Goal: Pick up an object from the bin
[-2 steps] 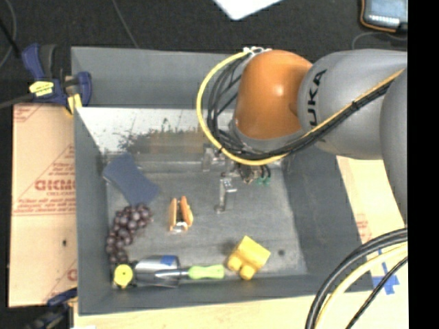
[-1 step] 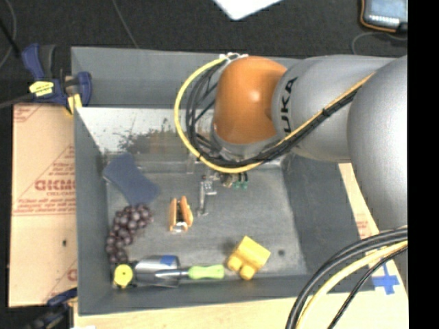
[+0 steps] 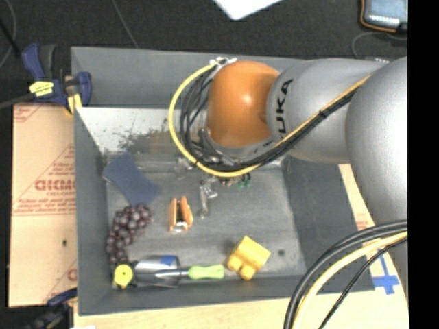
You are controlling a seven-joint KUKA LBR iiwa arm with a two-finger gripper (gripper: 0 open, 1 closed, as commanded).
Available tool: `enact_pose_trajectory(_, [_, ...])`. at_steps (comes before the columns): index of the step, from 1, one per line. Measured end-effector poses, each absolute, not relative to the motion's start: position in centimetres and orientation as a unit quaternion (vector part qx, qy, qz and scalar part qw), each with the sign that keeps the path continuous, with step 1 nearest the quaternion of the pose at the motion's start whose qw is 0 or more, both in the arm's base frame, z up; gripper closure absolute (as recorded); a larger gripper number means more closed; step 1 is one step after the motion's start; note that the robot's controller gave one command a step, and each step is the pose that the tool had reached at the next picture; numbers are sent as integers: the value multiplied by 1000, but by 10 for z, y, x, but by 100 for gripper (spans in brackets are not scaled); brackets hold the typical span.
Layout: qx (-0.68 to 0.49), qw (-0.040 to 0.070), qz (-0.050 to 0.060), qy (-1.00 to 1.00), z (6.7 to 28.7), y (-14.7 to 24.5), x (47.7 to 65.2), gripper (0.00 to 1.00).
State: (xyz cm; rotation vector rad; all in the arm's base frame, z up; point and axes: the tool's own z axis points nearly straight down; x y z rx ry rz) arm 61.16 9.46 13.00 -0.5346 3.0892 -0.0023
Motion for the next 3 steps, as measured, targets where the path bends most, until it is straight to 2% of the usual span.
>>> enact_pose_trajectory(1, [-267, 4, -1, 964, 91, 158, 608, 0])
enact_pose_trajectory(2, [-380, 9, 0, 925, 78, 181, 614, 100])
enact_pose_trajectory(3, [-380, 9, 0, 925, 78, 181, 614, 100])
